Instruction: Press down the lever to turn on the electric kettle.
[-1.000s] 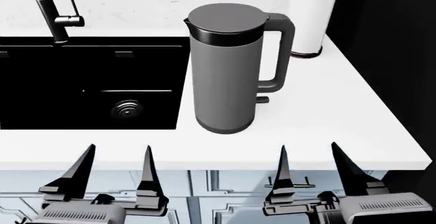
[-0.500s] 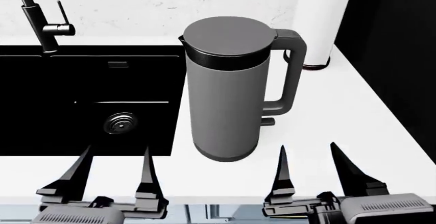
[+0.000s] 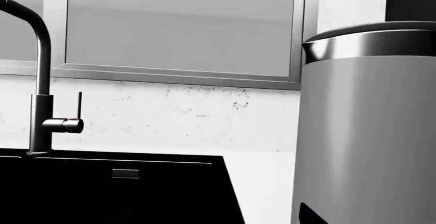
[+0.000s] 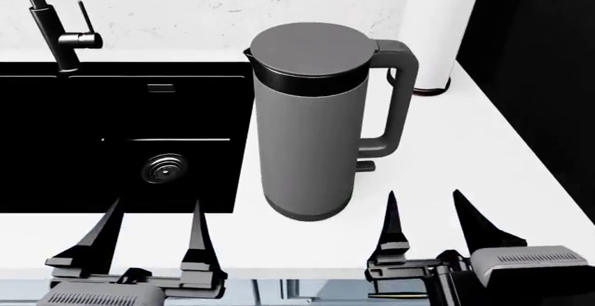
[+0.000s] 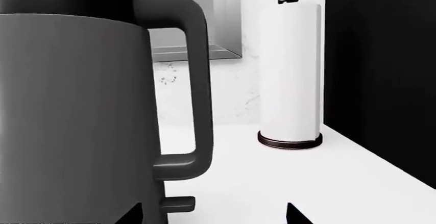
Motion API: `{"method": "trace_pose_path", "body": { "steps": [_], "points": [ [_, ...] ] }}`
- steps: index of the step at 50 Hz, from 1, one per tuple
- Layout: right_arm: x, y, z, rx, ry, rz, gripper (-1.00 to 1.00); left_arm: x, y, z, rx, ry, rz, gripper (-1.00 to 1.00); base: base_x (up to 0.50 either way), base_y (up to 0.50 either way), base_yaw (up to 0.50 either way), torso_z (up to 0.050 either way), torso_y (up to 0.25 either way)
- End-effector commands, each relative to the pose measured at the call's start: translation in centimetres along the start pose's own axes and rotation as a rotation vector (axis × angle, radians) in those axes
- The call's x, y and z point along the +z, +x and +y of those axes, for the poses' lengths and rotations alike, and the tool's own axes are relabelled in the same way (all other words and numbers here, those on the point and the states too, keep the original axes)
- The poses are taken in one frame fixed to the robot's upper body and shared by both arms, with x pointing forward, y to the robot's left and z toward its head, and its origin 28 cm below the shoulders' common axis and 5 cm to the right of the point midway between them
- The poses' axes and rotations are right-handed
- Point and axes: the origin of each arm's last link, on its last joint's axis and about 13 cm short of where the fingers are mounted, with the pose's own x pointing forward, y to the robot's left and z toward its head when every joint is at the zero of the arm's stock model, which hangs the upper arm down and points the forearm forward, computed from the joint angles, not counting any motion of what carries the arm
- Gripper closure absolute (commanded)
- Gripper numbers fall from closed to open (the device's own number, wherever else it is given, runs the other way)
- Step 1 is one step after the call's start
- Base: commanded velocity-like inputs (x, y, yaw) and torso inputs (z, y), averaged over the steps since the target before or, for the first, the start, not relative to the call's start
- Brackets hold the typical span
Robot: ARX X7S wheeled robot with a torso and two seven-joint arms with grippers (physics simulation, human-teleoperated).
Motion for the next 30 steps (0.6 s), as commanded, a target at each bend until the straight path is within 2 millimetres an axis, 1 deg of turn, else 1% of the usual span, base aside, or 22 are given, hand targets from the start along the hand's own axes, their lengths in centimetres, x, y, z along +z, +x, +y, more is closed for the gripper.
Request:
{"method": "trace_pose_path", "body": {
  "steps": [1, 4, 5, 6, 7, 9, 15, 18, 24, 25, 29, 30],
  "points": [
    [0.9, 1.2, -1.1, -0.031, -0.075, 0.091, -1.00, 0.0, 0.1, 0.2, 0.002, -0.001, -0.003, -1.00, 0.00, 0.00, 0.00, 0.000, 0.000],
    [1.6, 1.1, -1.7, -0.058, -0.111, 0.121, -1.00, 0.1, 0.1, 0.3, 0.006, -0.004, -0.006, -1.00, 0.00, 0.00, 0.00, 0.000, 0.000],
    [2.0, 1.4, -1.9, -0.111, -0.146, 0.128, -1.00, 0.1, 0.1, 0.3, 0.006, -0.003, -0.007, -1.00, 0.00, 0.00, 0.00, 0.000, 0.000],
    [2.1, 1.5, -2.1, -0.105, -0.172, 0.132, -1.00, 0.1, 0.0, 0.3, 0.006, -0.003, -0.007, -1.00, 0.00, 0.00, 0.00, 0.000, 0.000],
    [2.6, 1.7, -2.4, -0.108, -0.150, 0.147, -1.00, 0.1, 0.0, 0.3, 0.005, -0.001, -0.009, -1.00, 0.00, 0.00, 0.00, 0.000, 0.000],
    [3.1, 2.0, -2.7, -0.115, -0.166, 0.158, -1.00, 0.0, 0.1, 0.3, 0.006, 0.001, -0.010, -1.00, 0.00, 0.00, 0.00, 0.000, 0.000],
    [3.3, 3.2, -3.0, -0.102, -0.192, 0.196, -1.00, 0.2, 0.1, 0.4, 0.011, 0.000, -0.014, -1.00, 0.00, 0.00, 0.00, 0.000, 0.000],
    [3.9, 3.6, -3.1, -0.103, -0.206, 0.191, -1.00, 0.3, 0.0, 0.4, 0.014, -0.003, -0.018, -1.00, 0.00, 0.00, 0.00, 0.000, 0.000],
    [3.9, 4.5, -3.4, -0.105, -0.194, 0.195, -1.00, 0.5, -0.2, 0.4, 0.016, -0.004, -0.023, -1.00, 0.00, 0.00, 0.00, 0.000, 0.000],
    [3.8, 4.6, -3.4, -0.089, -0.162, 0.203, -1.00, 0.5, -0.2, 0.4, 0.016, -0.005, -0.024, -1.00, 0.00, 0.00, 0.00, 0.000, 0.000],
    [3.3, 5.2, -3.5, -0.074, -0.157, 0.195, -1.00, 0.5, -0.2, 0.4, 0.015, -0.005, -0.026, -1.00, 0.00, 0.00, 0.00, 0.000, 0.000],
    [3.2, 5.4, -3.5, -0.053, -0.128, 0.195, -1.00, 0.5, -0.2, 0.4, 0.016, -0.003, -0.028, -1.00, 0.00, 0.00, 0.00, 0.000, 0.000]
  ]
}}
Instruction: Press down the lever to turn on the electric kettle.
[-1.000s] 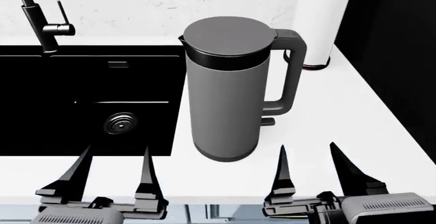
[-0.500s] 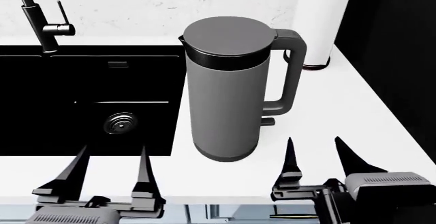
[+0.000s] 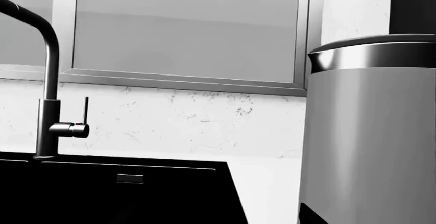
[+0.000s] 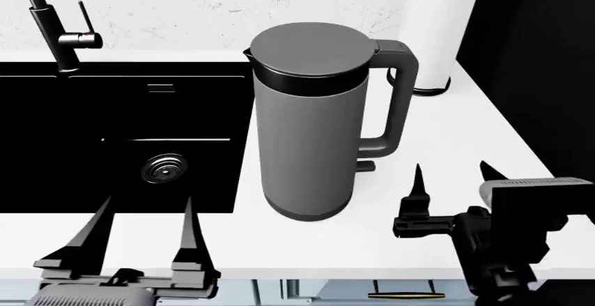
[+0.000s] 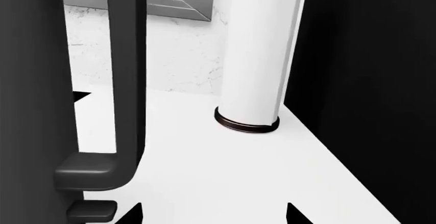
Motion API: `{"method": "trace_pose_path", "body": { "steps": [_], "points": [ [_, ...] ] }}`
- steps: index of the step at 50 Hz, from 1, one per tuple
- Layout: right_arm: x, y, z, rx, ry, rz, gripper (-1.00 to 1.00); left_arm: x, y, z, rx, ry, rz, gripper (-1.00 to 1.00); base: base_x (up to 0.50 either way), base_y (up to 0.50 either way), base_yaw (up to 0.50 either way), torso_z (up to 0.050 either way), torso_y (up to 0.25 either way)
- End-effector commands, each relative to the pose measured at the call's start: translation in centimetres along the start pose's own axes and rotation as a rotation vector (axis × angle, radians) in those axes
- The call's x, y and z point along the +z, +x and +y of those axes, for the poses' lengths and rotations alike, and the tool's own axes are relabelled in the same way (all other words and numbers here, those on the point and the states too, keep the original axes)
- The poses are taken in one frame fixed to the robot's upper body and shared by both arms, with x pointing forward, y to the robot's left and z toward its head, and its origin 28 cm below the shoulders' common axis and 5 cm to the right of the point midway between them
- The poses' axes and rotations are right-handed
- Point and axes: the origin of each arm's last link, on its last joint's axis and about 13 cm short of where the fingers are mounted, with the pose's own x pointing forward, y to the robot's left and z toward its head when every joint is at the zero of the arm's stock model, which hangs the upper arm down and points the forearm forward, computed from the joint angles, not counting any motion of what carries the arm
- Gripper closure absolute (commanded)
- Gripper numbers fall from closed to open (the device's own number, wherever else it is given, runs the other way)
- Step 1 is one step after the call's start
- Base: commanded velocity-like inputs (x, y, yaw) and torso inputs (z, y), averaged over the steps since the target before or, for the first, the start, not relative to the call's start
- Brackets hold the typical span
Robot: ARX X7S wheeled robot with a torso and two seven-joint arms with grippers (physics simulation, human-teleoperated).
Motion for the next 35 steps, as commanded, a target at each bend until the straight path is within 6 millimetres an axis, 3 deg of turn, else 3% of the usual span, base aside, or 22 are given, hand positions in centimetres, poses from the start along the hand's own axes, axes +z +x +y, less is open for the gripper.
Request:
{"method": "trace_pose_path", "body": {
  "steps": [1, 7, 15, 35],
  "points": [
    [0.1, 1.7, -0.4, 0.040, 0.043, 0.010, -1.00, 0.2, -0.1, 0.0, 0.003, 0.000, -0.008, -1.00, 0.00, 0.00, 0.00, 0.000, 0.000],
    [0.2, 2.5, -0.3, 0.068, 0.105, -0.017, -1.00, 0.2, -0.1, 0.1, 0.006, -0.003, -0.008, -1.00, 0.00, 0.00, 0.00, 0.000, 0.000],
    [-0.1, 3.4, -0.1, 0.028, 0.052, -0.050, -1.00, 0.3, -0.1, 0.2, 0.005, -0.004, -0.010, -1.00, 0.00, 0.00, 0.00, 0.000, 0.000],
    [-0.8, 3.7, -0.2, 0.043, 0.013, -0.020, -1.00, 0.4, -0.1, 0.2, 0.006, -0.007, -0.010, -1.00, 0.00, 0.00, 0.00, 0.000, 0.000]
  ]
}}
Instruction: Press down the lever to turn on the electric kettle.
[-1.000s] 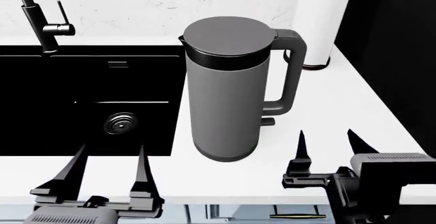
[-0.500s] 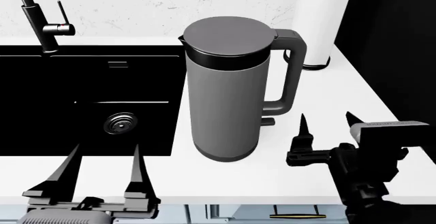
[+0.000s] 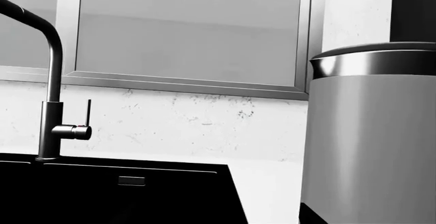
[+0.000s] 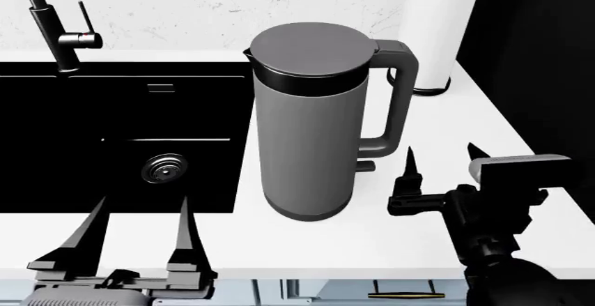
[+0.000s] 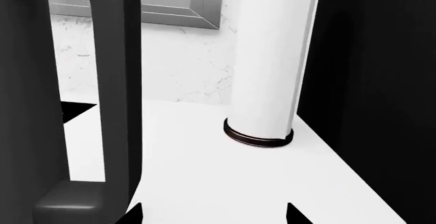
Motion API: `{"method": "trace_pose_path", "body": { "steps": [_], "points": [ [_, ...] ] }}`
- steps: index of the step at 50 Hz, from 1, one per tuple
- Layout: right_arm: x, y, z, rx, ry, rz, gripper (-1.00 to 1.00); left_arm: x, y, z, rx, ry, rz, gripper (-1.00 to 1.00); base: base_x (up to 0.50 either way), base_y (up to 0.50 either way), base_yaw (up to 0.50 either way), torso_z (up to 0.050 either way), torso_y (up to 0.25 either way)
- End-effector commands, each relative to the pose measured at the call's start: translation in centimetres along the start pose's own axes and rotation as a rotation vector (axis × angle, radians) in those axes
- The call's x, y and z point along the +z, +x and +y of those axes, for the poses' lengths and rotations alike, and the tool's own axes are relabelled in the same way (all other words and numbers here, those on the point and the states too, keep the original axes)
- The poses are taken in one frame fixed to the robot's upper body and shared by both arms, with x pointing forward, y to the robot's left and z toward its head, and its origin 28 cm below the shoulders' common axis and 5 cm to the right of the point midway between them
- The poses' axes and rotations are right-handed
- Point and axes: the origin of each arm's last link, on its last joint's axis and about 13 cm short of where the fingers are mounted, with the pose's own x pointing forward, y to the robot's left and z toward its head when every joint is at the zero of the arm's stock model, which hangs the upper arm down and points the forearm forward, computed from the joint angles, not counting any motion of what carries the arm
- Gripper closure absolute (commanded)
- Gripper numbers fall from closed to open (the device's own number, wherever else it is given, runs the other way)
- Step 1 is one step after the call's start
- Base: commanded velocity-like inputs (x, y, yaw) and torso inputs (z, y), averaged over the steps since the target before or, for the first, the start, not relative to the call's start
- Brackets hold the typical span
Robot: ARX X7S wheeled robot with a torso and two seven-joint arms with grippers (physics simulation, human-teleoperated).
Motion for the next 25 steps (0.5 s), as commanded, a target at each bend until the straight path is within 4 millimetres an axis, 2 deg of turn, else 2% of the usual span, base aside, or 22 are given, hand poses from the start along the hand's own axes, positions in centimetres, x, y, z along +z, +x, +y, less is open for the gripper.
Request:
{"method": "trace_pose_path", "body": {
  "steps": [1, 13, 25],
  "points": [
    [-0.4, 0.5, 0.0, 0.009, -0.004, 0.013, -1.00, 0.1, 0.0, 0.0, 0.001, -0.001, -0.001, -1.00, 0.00, 0.00, 0.00, 0.000, 0.000],
    [-1.1, 1.5, 0.3, 0.027, 0.044, 0.039, -1.00, 0.0, 0.0, 0.1, 0.000, -0.002, -0.002, -1.00, 0.00, 0.00, 0.00, 0.000, 0.000],
    [-1.6, 1.6, 0.3, 0.026, 0.043, 0.052, -1.00, 0.0, -0.1, 0.0, -0.002, 0.000, -0.001, -1.00, 0.00, 0.00, 0.00, 0.000, 0.000]
  ]
}}
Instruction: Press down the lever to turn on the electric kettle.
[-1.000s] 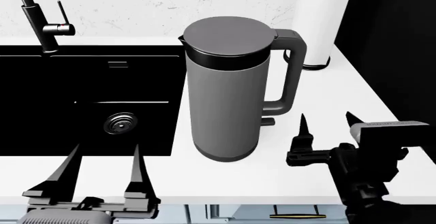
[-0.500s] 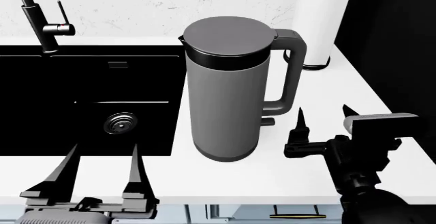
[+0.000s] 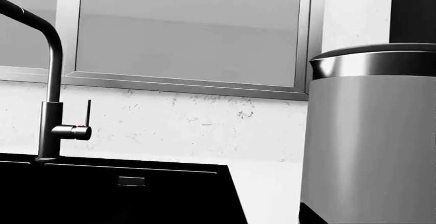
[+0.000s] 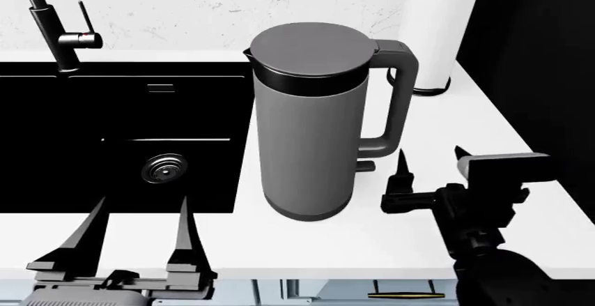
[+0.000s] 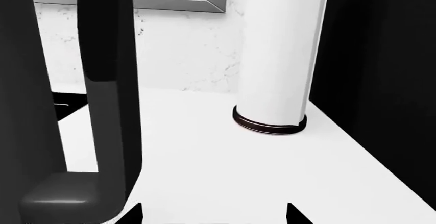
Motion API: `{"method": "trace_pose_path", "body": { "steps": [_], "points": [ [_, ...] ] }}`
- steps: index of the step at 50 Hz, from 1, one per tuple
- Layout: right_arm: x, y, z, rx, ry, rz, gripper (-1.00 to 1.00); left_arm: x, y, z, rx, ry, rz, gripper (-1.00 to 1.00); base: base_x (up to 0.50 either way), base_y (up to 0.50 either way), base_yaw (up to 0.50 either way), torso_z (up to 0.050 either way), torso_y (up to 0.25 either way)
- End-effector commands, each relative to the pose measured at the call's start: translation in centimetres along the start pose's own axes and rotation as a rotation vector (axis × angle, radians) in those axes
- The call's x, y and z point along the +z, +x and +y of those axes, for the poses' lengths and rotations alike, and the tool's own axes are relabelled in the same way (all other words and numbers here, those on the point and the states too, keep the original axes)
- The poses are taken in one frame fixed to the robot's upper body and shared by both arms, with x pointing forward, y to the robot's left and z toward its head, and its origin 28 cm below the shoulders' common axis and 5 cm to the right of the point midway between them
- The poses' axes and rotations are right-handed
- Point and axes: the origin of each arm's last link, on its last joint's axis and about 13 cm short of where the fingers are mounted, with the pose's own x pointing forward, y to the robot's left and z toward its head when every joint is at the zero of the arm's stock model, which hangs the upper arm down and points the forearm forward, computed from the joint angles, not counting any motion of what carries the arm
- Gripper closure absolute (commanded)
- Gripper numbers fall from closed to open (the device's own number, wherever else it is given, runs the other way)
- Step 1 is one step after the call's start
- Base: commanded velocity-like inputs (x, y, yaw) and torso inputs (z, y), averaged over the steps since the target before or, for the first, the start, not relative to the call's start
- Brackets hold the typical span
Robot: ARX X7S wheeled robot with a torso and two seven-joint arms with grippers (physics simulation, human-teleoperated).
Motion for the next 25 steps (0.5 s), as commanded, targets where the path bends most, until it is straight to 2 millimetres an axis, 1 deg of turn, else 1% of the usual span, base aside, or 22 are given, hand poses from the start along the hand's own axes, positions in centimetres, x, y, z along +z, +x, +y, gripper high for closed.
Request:
{"method": "trace_pose_path", "body": {
  "steps": [1, 13, 25],
  "points": [
    [-0.49, 0.27, -0.01, 0.002, 0.007, 0.014, -1.00, -0.02, -0.06, -0.05, -0.001, 0.000, 0.000, -1.00, 0.00, 0.00, 0.00, 0.000, 0.000],
    [-1.09, 0.21, 0.06, 0.002, 0.009, 0.026, -1.00, -0.04, -0.06, -0.05, -0.001, 0.000, 0.001, -1.00, 0.00, 0.00, 0.00, 0.000, 0.000],
    [-1.15, 0.18, 0.05, 0.003, 0.014, 0.028, -1.00, -0.03, -0.06, -0.05, -0.001, -0.001, 0.001, -1.00, 0.00, 0.00, 0.00, 0.000, 0.000]
  ]
}}
